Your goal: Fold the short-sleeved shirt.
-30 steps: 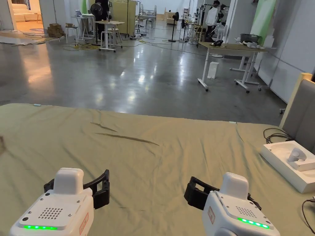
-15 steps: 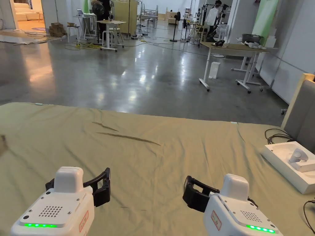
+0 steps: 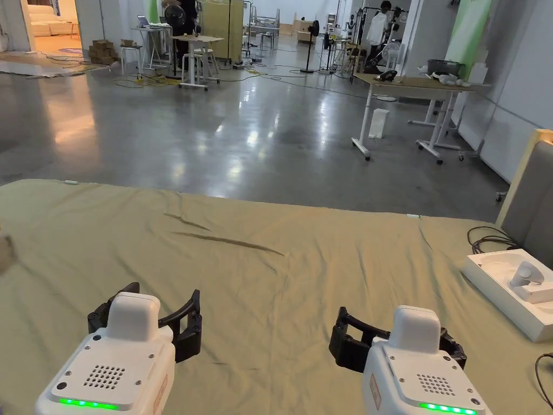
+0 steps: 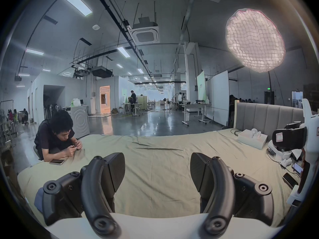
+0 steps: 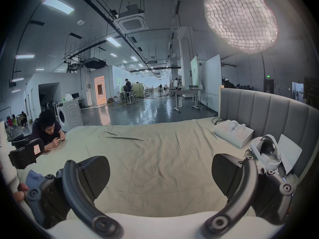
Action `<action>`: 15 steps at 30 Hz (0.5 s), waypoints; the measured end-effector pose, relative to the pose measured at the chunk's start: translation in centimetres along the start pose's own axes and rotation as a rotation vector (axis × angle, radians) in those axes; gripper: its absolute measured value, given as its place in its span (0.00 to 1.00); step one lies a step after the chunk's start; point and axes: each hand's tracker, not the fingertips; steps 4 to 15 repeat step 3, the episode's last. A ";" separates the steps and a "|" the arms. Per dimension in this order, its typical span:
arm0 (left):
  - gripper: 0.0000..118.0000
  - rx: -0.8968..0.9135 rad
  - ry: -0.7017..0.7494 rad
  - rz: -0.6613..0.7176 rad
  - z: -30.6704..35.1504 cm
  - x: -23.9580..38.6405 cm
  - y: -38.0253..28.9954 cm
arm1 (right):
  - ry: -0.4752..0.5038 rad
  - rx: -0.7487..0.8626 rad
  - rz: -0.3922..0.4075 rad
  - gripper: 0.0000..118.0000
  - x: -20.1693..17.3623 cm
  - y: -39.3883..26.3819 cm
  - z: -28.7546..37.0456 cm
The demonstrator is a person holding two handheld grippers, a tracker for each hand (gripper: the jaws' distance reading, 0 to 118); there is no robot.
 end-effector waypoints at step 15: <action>0.70 0.010 -0.003 -0.004 0.0 0.2 -0.1 | 0.002 0.011 0.016 0.98 -0.2 0.0 0.1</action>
